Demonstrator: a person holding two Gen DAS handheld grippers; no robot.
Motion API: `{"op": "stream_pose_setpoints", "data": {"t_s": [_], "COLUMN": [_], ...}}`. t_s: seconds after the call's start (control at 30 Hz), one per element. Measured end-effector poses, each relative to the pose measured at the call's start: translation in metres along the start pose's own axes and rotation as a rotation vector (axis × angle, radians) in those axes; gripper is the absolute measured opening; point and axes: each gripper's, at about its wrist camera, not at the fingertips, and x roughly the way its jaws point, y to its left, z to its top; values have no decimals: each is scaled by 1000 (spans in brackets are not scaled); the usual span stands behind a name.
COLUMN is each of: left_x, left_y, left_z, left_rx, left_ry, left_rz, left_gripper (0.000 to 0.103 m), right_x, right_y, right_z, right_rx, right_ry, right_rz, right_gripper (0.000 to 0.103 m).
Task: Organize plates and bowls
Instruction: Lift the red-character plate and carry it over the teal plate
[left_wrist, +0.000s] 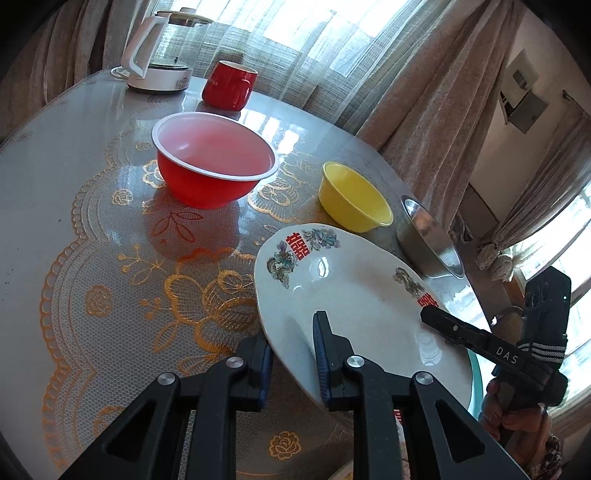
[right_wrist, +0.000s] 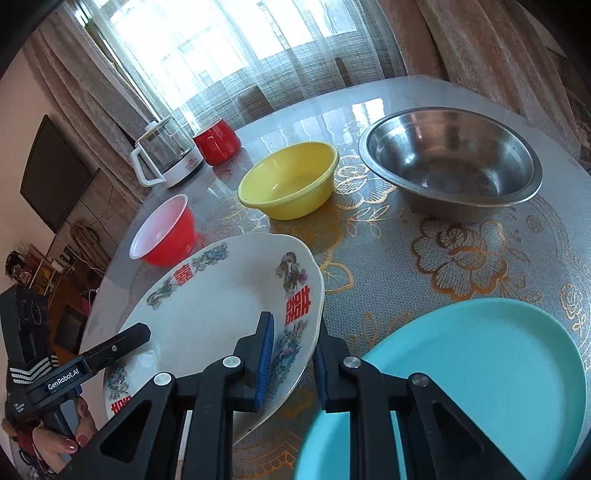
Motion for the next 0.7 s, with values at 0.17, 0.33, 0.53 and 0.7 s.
{"op": "stream_pose_setpoints", "data": {"t_s": [0.17, 0.33, 0.53, 0.7], "left_x": [-3, -11, -16, -17], "left_y": [-8, -26, -51, -77], "left_z": [-3, -7, -15, -22], "left_rx": [23, 75, 138, 170], "left_ry": [-9, -31, -39, -25], "left_rz": [-16, -54, -114, -159], "left_gripper": [21, 21, 21, 20], "right_x": [-15, -37, -70, -100], "right_y": [-4, -11, -21, -36], "right_z": [-11, -24, -38, -54], "right_rx": [16, 44, 78, 112], "right_ry": [-32, -74, -133, -171], "right_rz": [14, 24, 23, 19], "right_gripper": [20, 20, 20, 20]}}
